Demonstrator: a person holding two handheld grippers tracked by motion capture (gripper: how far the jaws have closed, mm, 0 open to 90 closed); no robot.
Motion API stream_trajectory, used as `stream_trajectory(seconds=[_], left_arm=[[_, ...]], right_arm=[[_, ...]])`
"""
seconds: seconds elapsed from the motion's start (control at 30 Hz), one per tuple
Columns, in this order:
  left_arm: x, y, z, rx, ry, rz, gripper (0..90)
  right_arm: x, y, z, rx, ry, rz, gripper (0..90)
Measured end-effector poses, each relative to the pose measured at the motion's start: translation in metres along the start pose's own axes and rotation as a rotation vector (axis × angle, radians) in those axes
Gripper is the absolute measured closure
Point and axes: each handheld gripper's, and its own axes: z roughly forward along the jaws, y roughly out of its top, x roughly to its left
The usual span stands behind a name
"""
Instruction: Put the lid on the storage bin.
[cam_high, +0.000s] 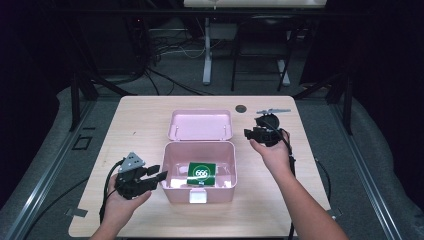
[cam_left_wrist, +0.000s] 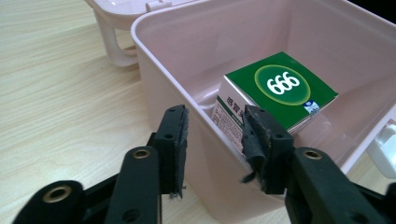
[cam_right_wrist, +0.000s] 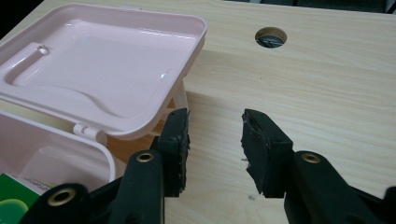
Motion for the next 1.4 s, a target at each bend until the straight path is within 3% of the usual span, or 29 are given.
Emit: stream_trajectory(seconds=[0.4, 0.47, 0.77, 1.13, 1.4], left_arm=[[-0.002, 0.0, 0.0, 0.001, 0.003, -0.001, 65.5], [-0.002, 0.001, 0.0, -0.001, 0.01, 0.003, 67.1], [-0.002, 0.003, 0.001, -0.003, 0.02, 0.005, 68.9], [0.0, 0.003, 0.001, -0.01, 0.011, -0.002, 69.8], [0.001, 0.002, 0.001, -0.015, 0.009, -0.009, 69.9]], right_arm=[[0.01, 0.021, 0.015, 0.02, -0.023, -0.002, 63.1], [0.012, 0.028, 0.021, 0.051, -0.006, 0.032, 64.8], [0.019, 0.042, 0.049, 0.103, -0.014, 0.052, 65.0], [0.023, 0.051, 0.075, 0.144, -0.042, 0.061, 66.5], [0.018, 0.053, 0.094, 0.176, -0.062, 0.1, 70.7]])
